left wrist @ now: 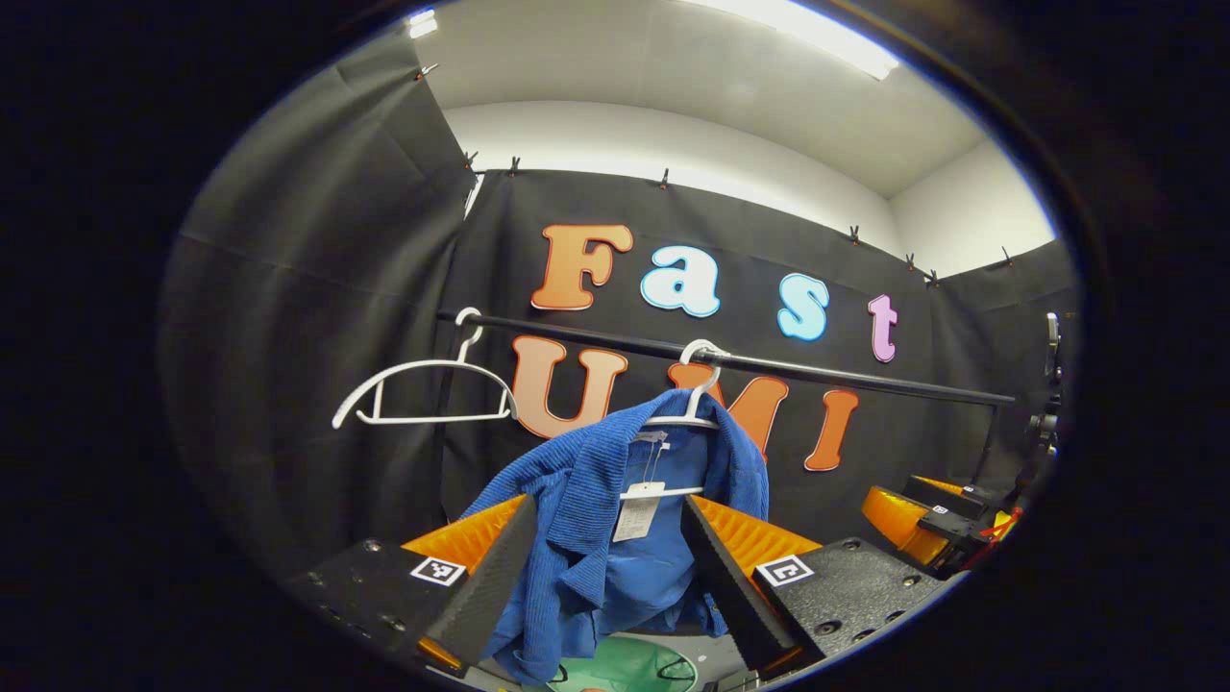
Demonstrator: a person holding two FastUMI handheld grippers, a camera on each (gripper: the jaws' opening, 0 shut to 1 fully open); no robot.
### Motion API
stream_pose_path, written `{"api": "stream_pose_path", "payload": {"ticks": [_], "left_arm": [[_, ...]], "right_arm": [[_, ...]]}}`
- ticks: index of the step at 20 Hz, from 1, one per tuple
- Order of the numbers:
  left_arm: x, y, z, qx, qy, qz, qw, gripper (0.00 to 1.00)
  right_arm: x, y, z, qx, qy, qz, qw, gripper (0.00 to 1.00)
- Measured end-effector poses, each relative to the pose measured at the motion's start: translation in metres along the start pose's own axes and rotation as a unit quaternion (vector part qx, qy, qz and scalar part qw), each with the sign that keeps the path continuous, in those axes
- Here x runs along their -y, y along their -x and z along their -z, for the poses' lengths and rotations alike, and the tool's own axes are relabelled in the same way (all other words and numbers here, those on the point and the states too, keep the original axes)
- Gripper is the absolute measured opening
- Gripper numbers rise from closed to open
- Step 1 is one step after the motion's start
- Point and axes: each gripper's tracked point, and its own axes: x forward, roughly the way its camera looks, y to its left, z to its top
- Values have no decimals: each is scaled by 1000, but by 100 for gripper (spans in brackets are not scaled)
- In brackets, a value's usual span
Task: Grasp the clothes on the hanger with both hands and then place them into the laundry hamper below.
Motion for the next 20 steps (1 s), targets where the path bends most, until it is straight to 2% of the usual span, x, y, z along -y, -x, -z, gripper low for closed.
{"api": "stream_pose_path", "payload": {"ticks": [3, 8, 9, 10, 11, 12, 15, 17, 19, 20], "left_arm": [[-3, -13, 22, -22, -3, 17, 1000, 95], [-13, -25, 52, -48, -2, 22, 999, 95], [-15, -26, 57, -52, 2, 21, 998, 95], [-17, -26, 60, -54, 5, 21, 998, 95], [-19, -27, 63, -54, 7, 20, 998, 92], [-21, -27, 66, -55, 8, 19, 998, 95], [-26, -35, 78, -63, 4, 10, 998, 95], [-27, -40, 89, -70, -2, 8, 998, 92], [-32, -48, 98, -70, -9, -3, 997, 95], [-34, -50, 103, -74, -12, -9, 997, 95]], "right_arm": [[-20, -16, 20, -14, -5, 2, 1000, 97], [-45, -37, 52, -43, -22, -8, 999, 96], [-49, -40, 56, -47, -20, -11, 999, 100], [-52, -44, 59, -51, -18, -13, 998, 97], [-54, -49, 63, -52, -18, -13, 998, 97], [-56, -53, 65, -53, -19, -13, 998, 97], [-62, -64, 80, -64, -25, -16, 998, 97], [-64, -74, 86, -64, -26, -16, 997, 97], [-66, -83, 91, -60, -28, -19, 998, 91], [-66, -88, 95, -61, -25, -20, 998, 97]]}}
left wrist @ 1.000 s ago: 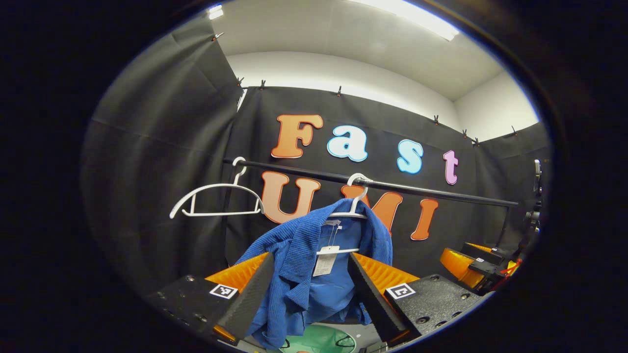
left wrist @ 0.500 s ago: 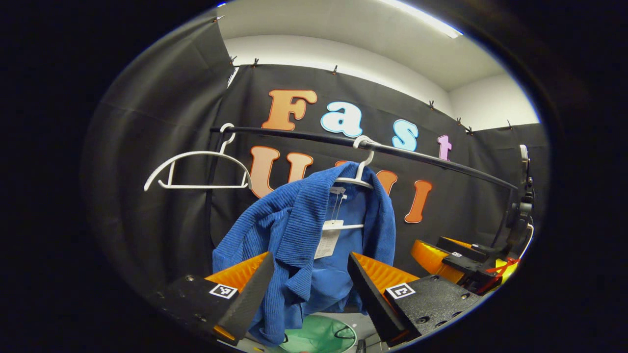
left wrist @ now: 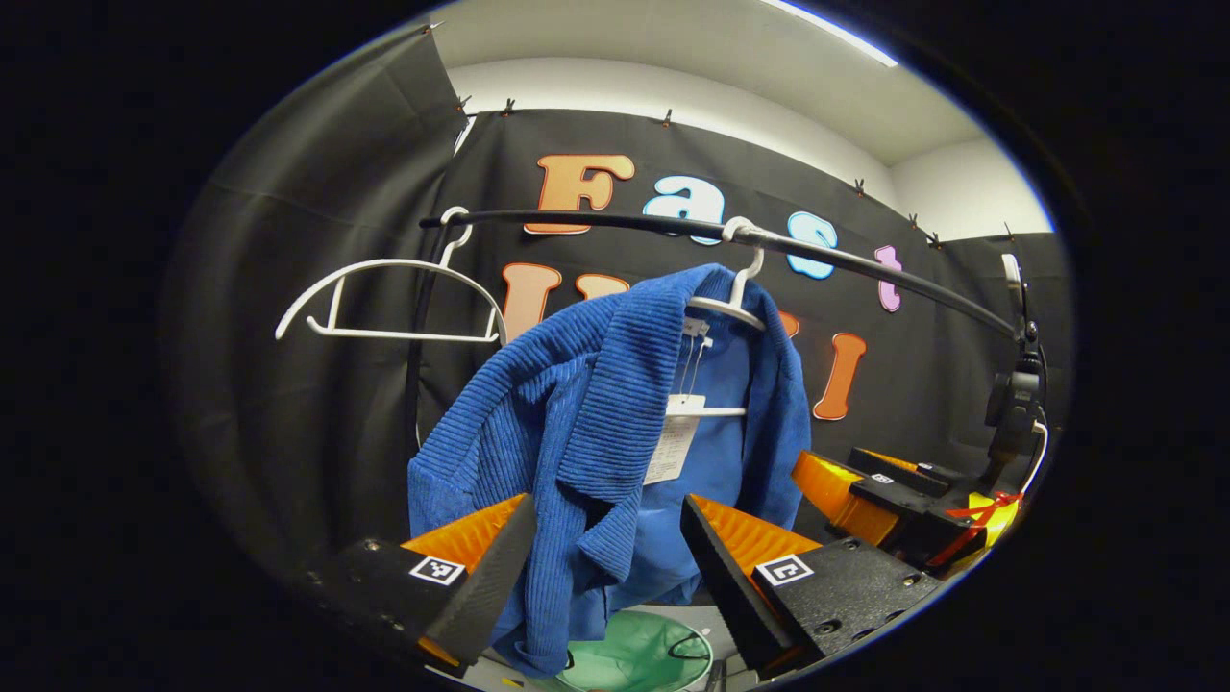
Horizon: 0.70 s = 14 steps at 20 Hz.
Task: Grasp the clothes on the hanger with both hands and then place them into the laundry hamper below.
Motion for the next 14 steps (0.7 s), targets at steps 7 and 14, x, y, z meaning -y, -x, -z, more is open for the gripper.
{"api": "stream_pose_path", "payload": {"ticks": [7, 14], "left_arm": [[-9, -27, 20, -18, -25, -21, 999, 95], [-12, -40, 17, -3, -17, -20, 1000, 93]], "right_arm": [[7, -37, 19, -11, 12, 10, 1000, 92], [12, -57, 36, -26, -24, -3, 999, 69]]}}
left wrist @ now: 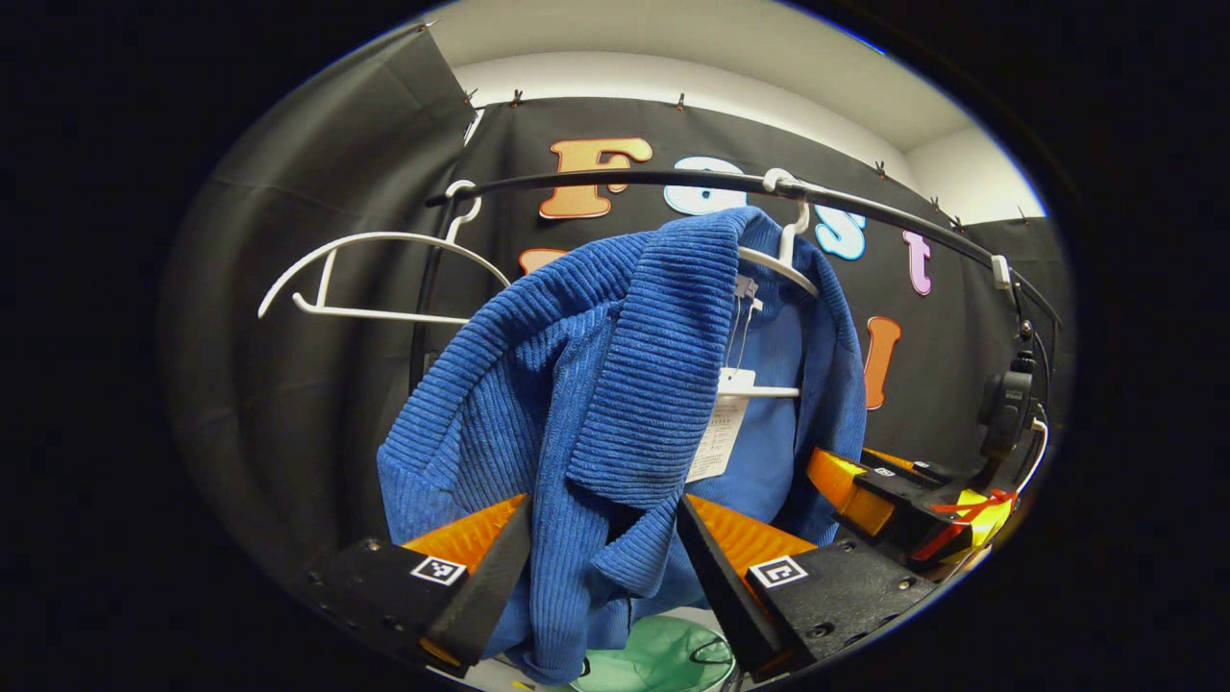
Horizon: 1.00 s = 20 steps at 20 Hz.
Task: Grasp the clothes on the hanger with both hands and then place them into the laundry hamper below.
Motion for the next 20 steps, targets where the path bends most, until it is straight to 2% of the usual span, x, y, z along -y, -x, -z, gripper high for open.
{"api": "stream_pose_path", "payload": {"ticks": [1, 2, 3, 5, 6, 7, 8, 9, 11, 15, 17, 18, 20], "left_arm": [[-4, 0, 1, 0, -5, -3, 1000, 86], [-8, 0, 0, 2, -8, -7, 1000, 80], [-9, -1, -1, 2, -8, -8, 1000, 65], [-7, 2, -1, 1, -8, 1, 1000, 36], [-15, 9, -9, 11, -10, -13, 1000, 21], [-10, 9, -11, 16, -2, 9, 1000, 6], [0, 12, -12, 13, 6, 35, 999, 7], [2, 15, -13, 6, 2, 47, 999, 2], [-3, 22, -16, -3, -16, 56, 998, 2], [-1, 42, -40, 3, 2, 90, 996, 1], [-9, 49, -56, 9, -11, 82, 997, 1], [-11, 51, -66, 15, -15, 82, 996, 3], [-10, 63, -81, 28, -2, 89, 996, 1]], "right_arm": [[-1, 2, 0, 0, -8, -6, 1000, 58], [3, 3, -1, 1, -11, -6, 1000, 53], [7, 4, -1, 1, -14, -5, 1000, 36], [12, 7, 0, -5, -31, -5, 1000, 21], [12, 11, -1, -9, -39, -11, 999, 20], [12, 12, -1, -10, -45, -17, 999, 22], [16, 15, -3, -9, -51, -18, 998, 14], [17, 15, -6, -11, -60, -25, 998, 8], [16, 16, -9, -15, -86, -42, 995, 8], [19, 24, -24, -13, -167, -88, 982, 8], [24, 29, -39, -1, -186, -105, 977, 8], [23, 32, -45, 0, -202, -118, 972, 8], [20, 37, -57, 3, -251, -146, 957, 8]]}}
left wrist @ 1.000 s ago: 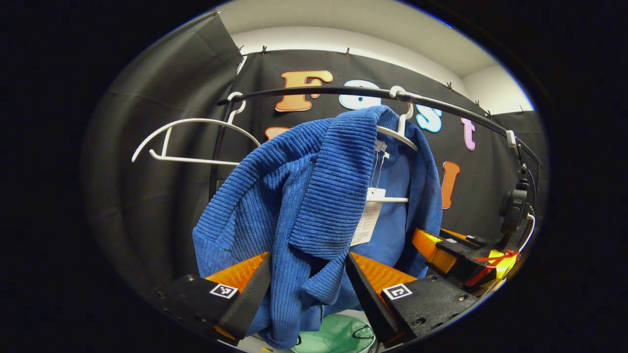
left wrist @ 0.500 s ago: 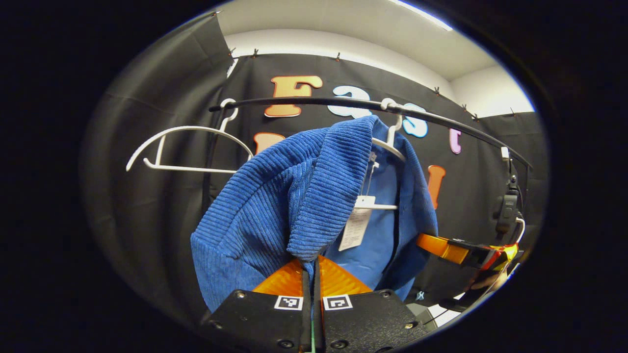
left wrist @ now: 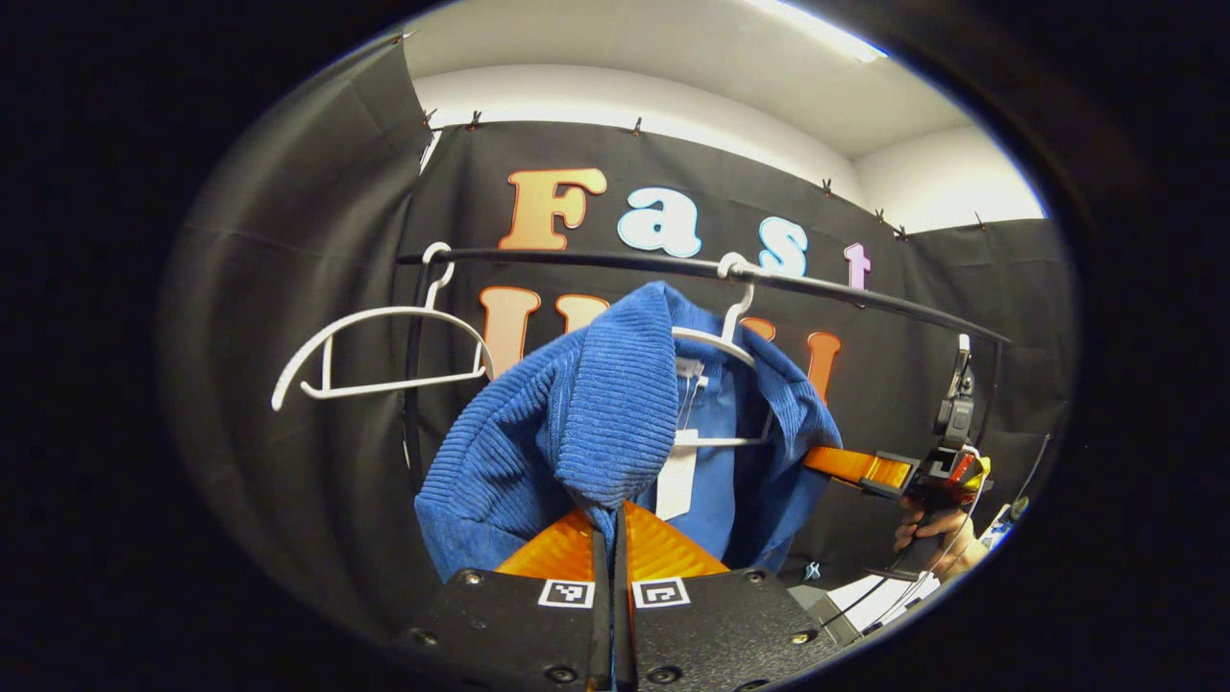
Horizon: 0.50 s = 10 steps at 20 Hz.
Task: Grasp the clothes on the hanger with both hands and then place them into the laundry hamper below.
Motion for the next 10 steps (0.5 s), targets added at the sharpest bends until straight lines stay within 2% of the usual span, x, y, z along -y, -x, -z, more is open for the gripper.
{"api": "stream_pose_path", "payload": {"ticks": [2, 10], "left_arm": [[0, 8, -19, 17, 6, 5, 1000, 1], [-26, 34, -76, 66, 3, 1, 998, 1]], "right_arm": [[4, -2, -10, 7, -40, -8, 999, 8], [7, -3, -38, 27, -100, -40, 994, 8]]}}
